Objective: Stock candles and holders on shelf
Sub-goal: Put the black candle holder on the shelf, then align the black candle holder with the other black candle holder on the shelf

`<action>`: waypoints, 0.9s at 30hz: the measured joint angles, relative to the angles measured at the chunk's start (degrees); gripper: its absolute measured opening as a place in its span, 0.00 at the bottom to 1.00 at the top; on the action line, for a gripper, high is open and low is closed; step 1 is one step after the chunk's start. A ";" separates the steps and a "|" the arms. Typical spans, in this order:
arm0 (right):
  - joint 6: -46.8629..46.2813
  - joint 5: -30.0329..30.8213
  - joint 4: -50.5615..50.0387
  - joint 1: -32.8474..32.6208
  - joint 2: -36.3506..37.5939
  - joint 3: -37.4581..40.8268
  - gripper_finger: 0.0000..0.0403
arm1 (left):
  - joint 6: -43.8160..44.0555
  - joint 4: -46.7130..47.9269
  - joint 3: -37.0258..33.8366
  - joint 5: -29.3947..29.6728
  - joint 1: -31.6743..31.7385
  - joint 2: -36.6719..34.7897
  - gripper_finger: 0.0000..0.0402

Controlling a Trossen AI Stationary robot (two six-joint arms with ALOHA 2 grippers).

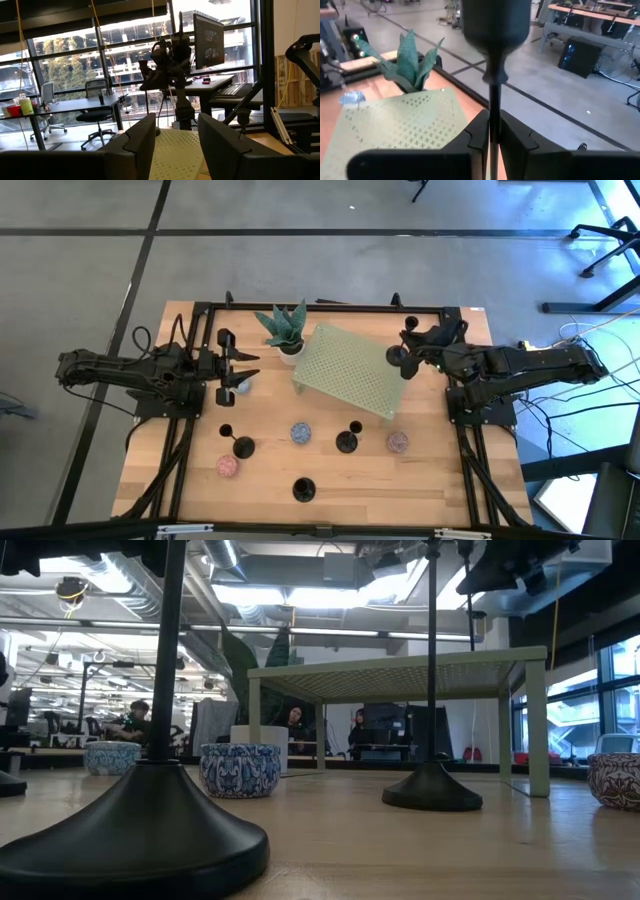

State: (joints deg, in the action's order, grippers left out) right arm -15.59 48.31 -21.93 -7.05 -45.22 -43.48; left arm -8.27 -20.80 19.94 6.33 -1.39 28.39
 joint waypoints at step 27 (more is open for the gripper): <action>0.10 0.55 -1.64 -0.17 5.02 0.00 0.47 | 0.20 1.08 0.00 0.00 0.01 0.01 0.36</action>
State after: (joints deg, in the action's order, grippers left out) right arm -15.49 48.86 -23.58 -7.22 -40.20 -43.48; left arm -8.08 -19.72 19.94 6.33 -1.39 28.40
